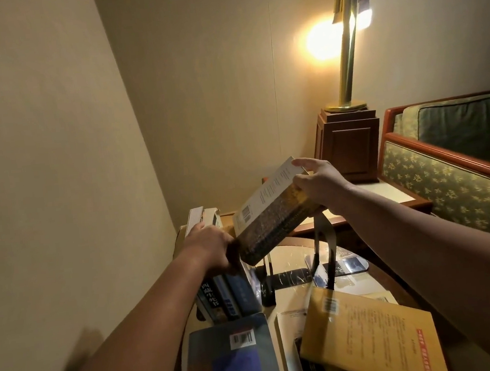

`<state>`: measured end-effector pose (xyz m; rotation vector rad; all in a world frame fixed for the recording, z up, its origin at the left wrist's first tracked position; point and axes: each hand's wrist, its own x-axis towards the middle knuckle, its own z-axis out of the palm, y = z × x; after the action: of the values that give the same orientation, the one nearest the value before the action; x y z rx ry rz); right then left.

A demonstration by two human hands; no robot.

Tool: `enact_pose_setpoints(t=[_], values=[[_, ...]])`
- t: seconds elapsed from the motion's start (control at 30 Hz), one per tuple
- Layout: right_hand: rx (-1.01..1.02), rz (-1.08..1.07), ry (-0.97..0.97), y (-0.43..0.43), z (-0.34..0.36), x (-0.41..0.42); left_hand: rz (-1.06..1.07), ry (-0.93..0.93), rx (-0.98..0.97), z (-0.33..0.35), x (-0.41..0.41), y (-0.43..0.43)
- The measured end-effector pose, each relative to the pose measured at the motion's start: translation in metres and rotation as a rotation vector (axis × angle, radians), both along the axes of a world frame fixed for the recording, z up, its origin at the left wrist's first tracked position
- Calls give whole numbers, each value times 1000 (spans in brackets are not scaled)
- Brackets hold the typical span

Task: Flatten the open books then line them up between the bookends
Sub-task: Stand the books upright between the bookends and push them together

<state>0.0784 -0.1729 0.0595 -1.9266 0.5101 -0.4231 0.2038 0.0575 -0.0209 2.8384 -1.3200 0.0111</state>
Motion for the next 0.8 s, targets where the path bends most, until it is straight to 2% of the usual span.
enact_pose_setpoints(t=[0.13, 0.33, 0.53, 0.8], values=[[-66, -7, 31, 5, 3, 7, 14, 10, -8, 1, -2, 3], [-333, -29, 80, 25, 11, 21, 56, 0, 21, 4, -8, 4], [-561, 20, 122, 41, 15, 30, -4, -2, -68, 1, -8, 10], [-658, 74, 195, 77, -3, 40, -28, -47, -94, 7, -15, 12]])
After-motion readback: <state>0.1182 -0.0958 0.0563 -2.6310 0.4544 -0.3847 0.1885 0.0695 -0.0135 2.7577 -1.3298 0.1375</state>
